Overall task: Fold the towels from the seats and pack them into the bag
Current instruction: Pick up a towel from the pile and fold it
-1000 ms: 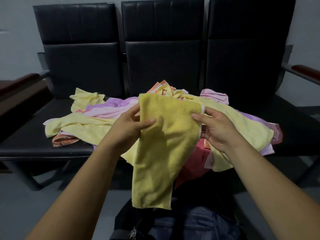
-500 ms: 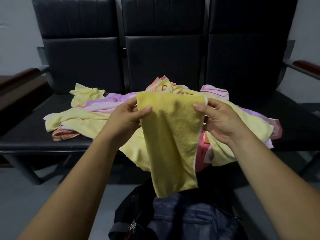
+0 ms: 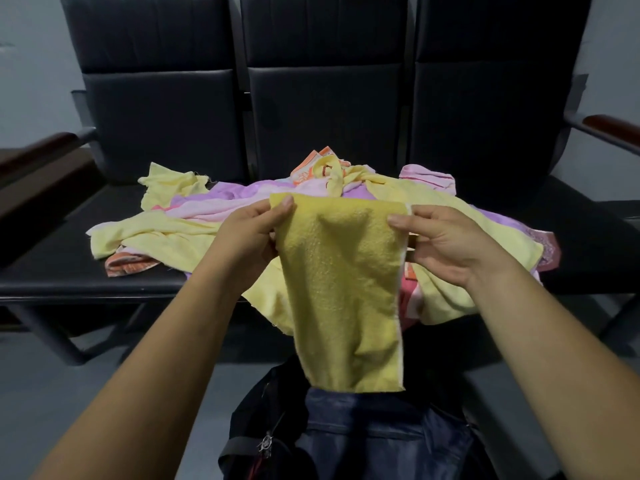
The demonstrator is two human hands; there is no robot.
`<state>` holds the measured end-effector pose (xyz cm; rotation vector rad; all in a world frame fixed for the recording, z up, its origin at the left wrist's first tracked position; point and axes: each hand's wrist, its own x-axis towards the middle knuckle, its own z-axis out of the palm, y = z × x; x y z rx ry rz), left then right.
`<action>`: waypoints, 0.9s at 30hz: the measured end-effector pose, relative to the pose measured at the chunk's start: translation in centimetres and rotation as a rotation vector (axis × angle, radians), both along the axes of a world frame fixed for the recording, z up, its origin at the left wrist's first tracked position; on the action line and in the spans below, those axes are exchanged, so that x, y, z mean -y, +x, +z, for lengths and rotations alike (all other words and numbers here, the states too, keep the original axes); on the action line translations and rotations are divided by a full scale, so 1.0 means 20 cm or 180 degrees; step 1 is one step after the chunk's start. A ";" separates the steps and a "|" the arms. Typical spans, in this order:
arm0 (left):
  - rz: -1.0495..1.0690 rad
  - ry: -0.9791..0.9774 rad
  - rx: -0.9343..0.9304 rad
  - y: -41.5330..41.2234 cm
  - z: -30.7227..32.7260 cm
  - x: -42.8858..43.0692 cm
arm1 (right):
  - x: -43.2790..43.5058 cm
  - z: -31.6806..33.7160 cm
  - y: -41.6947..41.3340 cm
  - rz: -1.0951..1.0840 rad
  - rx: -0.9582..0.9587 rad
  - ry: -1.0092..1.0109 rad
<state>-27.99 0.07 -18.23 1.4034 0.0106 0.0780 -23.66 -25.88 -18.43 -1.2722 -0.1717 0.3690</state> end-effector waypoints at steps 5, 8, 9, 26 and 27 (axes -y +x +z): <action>-0.0303 0.1099 0.0352 -0.02 -0.01 -0.03 | 0.01 -0.03 0.02 -0.0362 0.0201 -0.0139; -0.0077 0.1478 0.0262 -0.01 -0.04 -0.05 | 0.00 -0.03 0.03 -0.0487 0.0085 0.0104; -0.0045 0.1384 0.0193 -0.01 -0.05 -0.05 | 0.00 -0.03 0.03 -0.0455 -0.0049 0.0287; 0.0433 0.1316 0.0723 0.00 -0.02 -0.03 | 0.03 -0.07 0.08 -0.0950 0.0435 0.0110; 0.0489 0.1351 0.0753 0.00 -0.02 -0.03 | 0.03 -0.07 0.08 -0.0994 0.0506 0.0074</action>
